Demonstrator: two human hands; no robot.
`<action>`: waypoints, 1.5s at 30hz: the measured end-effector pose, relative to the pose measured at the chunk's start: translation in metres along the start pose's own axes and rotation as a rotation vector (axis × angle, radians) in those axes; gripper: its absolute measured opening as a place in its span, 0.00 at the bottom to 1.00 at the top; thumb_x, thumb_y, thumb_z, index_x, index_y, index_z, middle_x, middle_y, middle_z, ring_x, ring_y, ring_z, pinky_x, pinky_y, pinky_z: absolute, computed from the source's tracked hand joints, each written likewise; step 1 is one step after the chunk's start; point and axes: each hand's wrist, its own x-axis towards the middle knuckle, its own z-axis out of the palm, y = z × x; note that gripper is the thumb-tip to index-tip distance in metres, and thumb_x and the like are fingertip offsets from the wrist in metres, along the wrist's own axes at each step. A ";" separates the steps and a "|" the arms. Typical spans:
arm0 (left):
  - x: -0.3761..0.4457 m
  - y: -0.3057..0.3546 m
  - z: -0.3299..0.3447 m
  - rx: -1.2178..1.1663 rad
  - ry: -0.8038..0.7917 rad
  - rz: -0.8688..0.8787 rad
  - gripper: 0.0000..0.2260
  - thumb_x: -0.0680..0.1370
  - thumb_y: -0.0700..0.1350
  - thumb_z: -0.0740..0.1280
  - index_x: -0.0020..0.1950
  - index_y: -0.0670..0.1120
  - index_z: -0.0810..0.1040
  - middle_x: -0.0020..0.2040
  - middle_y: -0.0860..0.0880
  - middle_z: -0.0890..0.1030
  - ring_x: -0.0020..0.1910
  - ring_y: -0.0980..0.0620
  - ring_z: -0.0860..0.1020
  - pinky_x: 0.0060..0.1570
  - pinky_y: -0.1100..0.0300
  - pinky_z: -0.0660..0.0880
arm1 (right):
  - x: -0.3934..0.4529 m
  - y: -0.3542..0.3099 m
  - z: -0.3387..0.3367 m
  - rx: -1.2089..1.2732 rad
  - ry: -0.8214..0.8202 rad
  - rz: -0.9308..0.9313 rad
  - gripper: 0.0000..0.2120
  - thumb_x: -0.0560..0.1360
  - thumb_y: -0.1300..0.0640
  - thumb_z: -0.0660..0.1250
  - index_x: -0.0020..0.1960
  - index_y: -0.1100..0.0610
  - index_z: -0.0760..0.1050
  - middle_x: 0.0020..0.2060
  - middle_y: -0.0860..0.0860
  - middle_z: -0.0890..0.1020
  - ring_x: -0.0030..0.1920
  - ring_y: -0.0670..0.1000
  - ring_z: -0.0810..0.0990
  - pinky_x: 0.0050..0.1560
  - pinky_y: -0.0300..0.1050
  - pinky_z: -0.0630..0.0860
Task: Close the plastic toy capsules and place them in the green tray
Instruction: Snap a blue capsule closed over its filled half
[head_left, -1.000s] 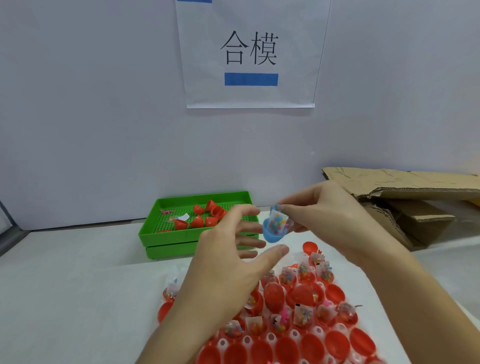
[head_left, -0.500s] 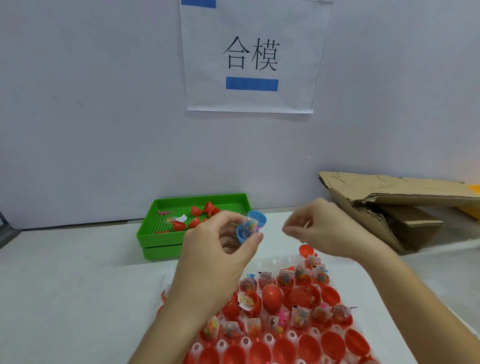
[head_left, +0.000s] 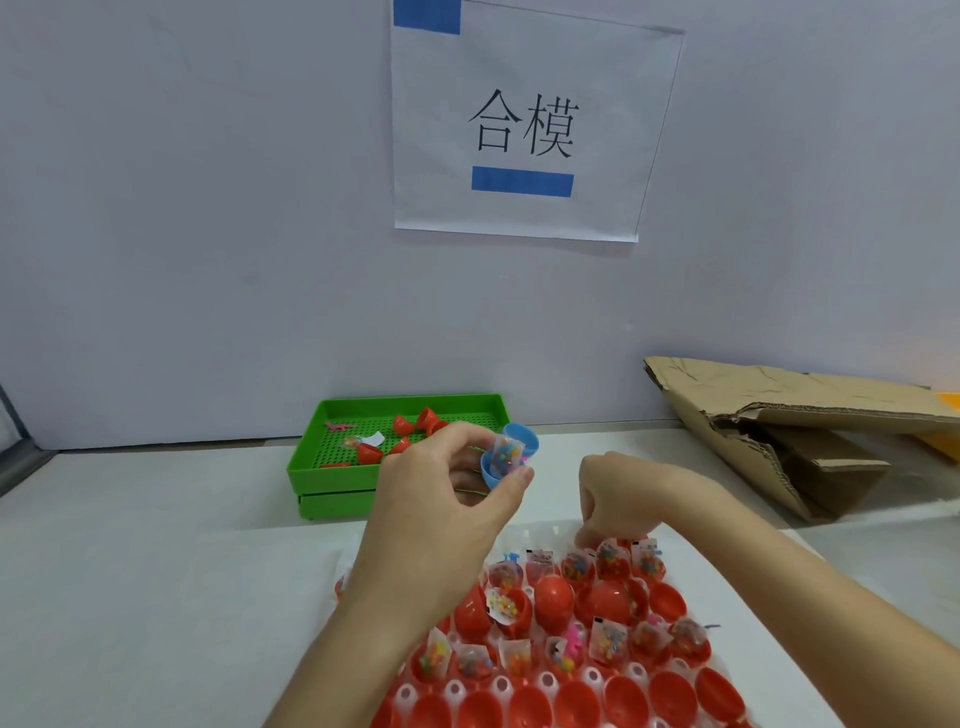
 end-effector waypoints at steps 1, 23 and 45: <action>0.000 0.000 0.000 0.001 -0.003 0.000 0.06 0.73 0.48 0.75 0.46 0.55 0.81 0.41 0.62 0.83 0.40 0.62 0.83 0.41 0.70 0.78 | 0.000 0.000 0.001 -0.001 0.001 0.000 0.17 0.72 0.46 0.75 0.31 0.55 0.77 0.25 0.45 0.76 0.28 0.47 0.75 0.27 0.37 0.69; 0.000 -0.003 -0.001 0.030 0.006 -0.013 0.06 0.73 0.48 0.75 0.45 0.57 0.80 0.41 0.62 0.83 0.39 0.61 0.83 0.42 0.66 0.80 | -0.061 -0.020 -0.036 1.065 0.570 -0.260 0.08 0.79 0.62 0.66 0.44 0.59 0.82 0.33 0.53 0.86 0.32 0.48 0.84 0.28 0.36 0.75; -0.004 0.002 0.004 0.111 0.039 0.015 0.06 0.73 0.51 0.75 0.47 0.57 0.79 0.39 0.57 0.83 0.41 0.61 0.82 0.41 0.63 0.81 | -0.092 -0.061 -0.044 1.148 0.670 -0.370 0.02 0.69 0.56 0.75 0.38 0.50 0.85 0.36 0.49 0.86 0.41 0.49 0.84 0.42 0.37 0.80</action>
